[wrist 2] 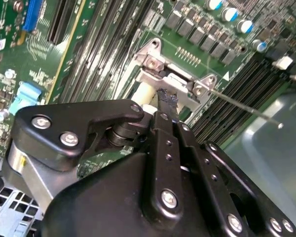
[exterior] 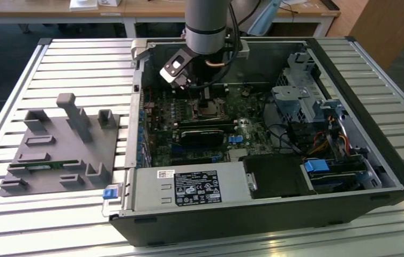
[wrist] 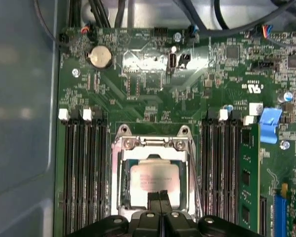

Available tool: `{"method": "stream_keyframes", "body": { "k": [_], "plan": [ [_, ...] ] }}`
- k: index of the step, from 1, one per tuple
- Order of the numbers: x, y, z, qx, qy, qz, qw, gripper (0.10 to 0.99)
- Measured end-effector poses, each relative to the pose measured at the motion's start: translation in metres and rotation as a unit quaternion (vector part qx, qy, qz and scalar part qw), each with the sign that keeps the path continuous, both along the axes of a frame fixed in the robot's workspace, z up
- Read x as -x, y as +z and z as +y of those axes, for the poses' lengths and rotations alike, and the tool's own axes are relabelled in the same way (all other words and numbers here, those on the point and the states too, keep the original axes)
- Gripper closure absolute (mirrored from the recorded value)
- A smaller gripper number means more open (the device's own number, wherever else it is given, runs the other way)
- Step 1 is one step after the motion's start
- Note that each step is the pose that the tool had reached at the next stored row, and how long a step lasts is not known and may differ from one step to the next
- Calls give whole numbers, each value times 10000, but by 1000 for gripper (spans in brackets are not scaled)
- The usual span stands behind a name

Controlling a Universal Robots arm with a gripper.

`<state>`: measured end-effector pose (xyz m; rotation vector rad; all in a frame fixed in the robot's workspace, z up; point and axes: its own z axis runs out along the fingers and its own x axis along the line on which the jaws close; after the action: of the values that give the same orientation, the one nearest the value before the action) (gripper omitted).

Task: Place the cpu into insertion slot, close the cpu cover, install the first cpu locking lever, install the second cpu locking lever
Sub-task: 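Close the cpu cover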

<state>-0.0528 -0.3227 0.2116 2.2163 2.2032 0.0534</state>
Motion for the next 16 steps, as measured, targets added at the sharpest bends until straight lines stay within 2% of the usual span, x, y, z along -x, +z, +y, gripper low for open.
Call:
{"method": "stream_keyframes", "body": {
  "k": [7, 16],
  "plan": [
    [16, -65, 14, 0, 0, 4, 10000, 980],
    [17, -98, 20, 0, 0, 5, 10000, 980]
  ]
}}
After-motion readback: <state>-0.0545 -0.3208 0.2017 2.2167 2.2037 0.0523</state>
